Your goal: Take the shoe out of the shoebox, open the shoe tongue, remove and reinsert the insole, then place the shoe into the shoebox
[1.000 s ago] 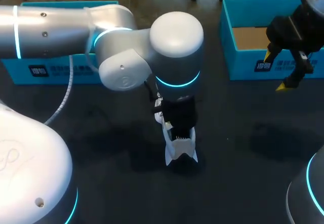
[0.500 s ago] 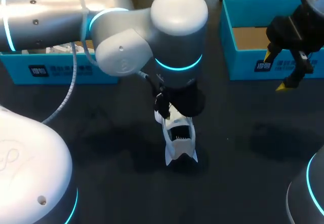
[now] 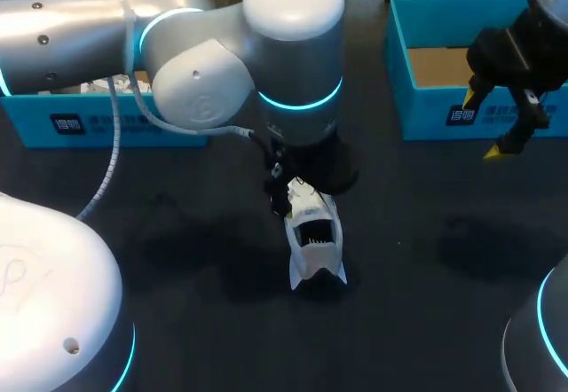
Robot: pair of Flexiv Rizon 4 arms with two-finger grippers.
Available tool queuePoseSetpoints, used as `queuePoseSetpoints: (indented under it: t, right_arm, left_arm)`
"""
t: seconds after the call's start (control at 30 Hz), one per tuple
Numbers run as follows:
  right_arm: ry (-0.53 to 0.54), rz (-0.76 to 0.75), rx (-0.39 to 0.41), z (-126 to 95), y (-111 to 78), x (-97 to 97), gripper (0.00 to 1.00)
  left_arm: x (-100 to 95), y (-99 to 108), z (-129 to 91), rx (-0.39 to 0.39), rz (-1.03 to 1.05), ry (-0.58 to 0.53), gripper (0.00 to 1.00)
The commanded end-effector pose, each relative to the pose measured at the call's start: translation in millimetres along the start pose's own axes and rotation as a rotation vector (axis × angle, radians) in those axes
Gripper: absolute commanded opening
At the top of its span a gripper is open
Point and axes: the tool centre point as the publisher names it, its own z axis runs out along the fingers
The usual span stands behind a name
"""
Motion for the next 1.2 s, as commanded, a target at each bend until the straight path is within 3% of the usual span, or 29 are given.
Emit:
queuePoseSetpoints:
  t: [0.03,0.1,0.2,0.27,0.5,0.6,0.8,1.2]
  right_arm:
    - [0.002,0.000,0.002,1,0.7,-1.3,1.00]
    - [0.002,0.000,0.002,1,0.7,-1.3,1.00]
    - [0.002,0.000,0.002,1,0.7,-1.3,1.00]
    - [0.002,0.000,0.002,1,0.7,-1.3,1.00]
    - [0.002,0.000,0.002,1,0.7,-1.3,1.00]
    - [0.002,0.000,0.002,1,0.7,-1.3,1.00]
    - [0.002,0.000,0.002,1,0.7,-1.3,1.00]
    - [0.002,0.000,0.002,1,0.7,-1.3,1.00]
  left_arm:
    - [4.8,-3,-3,-0.033,-0.164,-0.032,1.00]
    - [11.7,-7,-9,-0.031,-0.326,0.026,1.00]
    - [17.3,-8,-20,0.015,-0.498,0.047,1.00]
    - [21.0,-8,-22,0.005,-0.626,0.045,1.00]
    - [51.1,-20,-9,0.036,-0.830,0.025,1.00]
    - [61.8,-27,-4,0.071,-0.853,0.022,1.00]
    - [74.3,-51,12,0.063,-0.887,-0.025,1.00]
    - [72.6,-86,54,0.054,-0.774,0.000,1.00]
